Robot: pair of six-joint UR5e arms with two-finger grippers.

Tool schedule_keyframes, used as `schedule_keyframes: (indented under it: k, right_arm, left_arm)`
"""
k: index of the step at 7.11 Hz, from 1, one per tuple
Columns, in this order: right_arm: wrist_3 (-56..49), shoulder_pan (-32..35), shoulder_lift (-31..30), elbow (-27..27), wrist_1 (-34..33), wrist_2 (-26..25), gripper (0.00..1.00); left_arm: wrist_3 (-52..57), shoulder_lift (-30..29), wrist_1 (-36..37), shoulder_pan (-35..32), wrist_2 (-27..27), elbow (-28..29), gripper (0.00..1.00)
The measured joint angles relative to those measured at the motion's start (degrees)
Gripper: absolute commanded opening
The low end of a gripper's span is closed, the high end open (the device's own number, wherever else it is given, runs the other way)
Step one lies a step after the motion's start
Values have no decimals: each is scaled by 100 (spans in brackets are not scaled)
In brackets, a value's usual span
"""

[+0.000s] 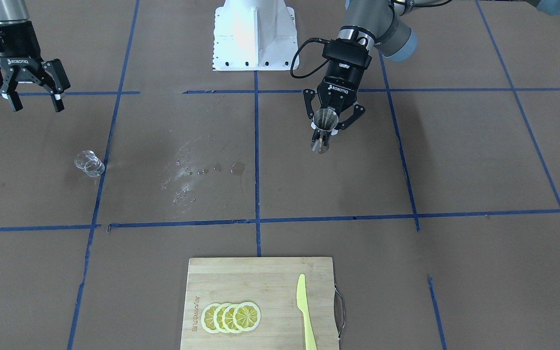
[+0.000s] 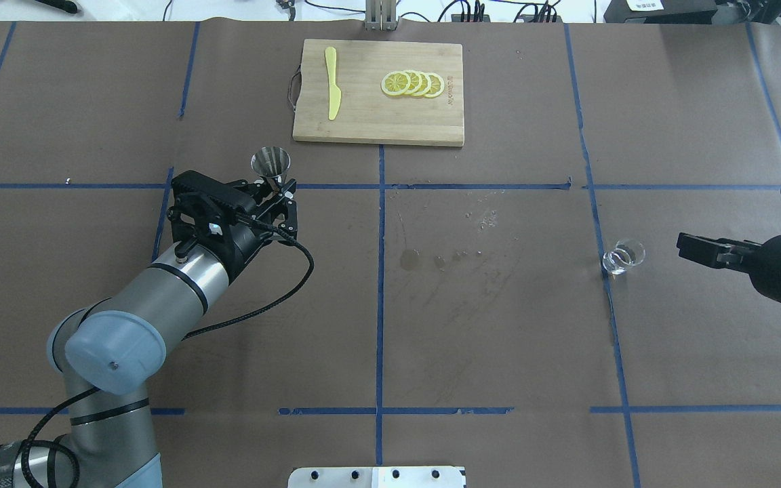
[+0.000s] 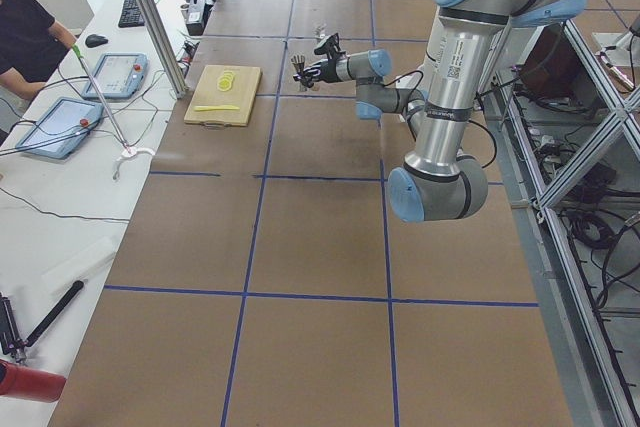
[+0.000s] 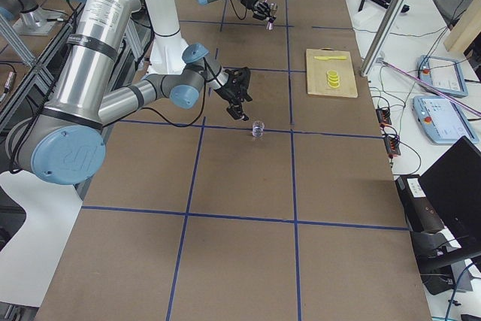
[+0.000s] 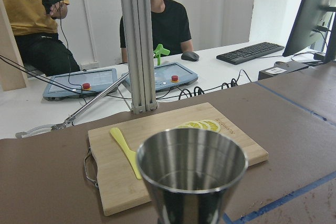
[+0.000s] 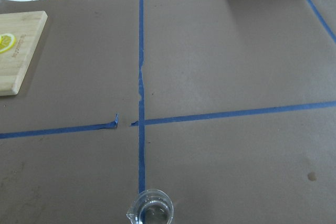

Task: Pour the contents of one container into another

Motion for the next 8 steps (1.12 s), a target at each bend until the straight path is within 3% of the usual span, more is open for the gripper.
schedule_keyframes:
  k: [3, 5, 8]
  right_arm:
    - [404, -1166, -73, -294, 109, -1794, 100]
    - [531, -1857, -56, -1182, 1050, -3002, 100]
    - [284, -2218, 168, -1996, 1785, -3629, 100]
  left_arm:
    - [2, 4, 4, 0, 0, 18, 0]
    - [0, 7, -6, -5, -6, 75, 0]
    - [-2, 14, -23, 5, -7, 179, 0]
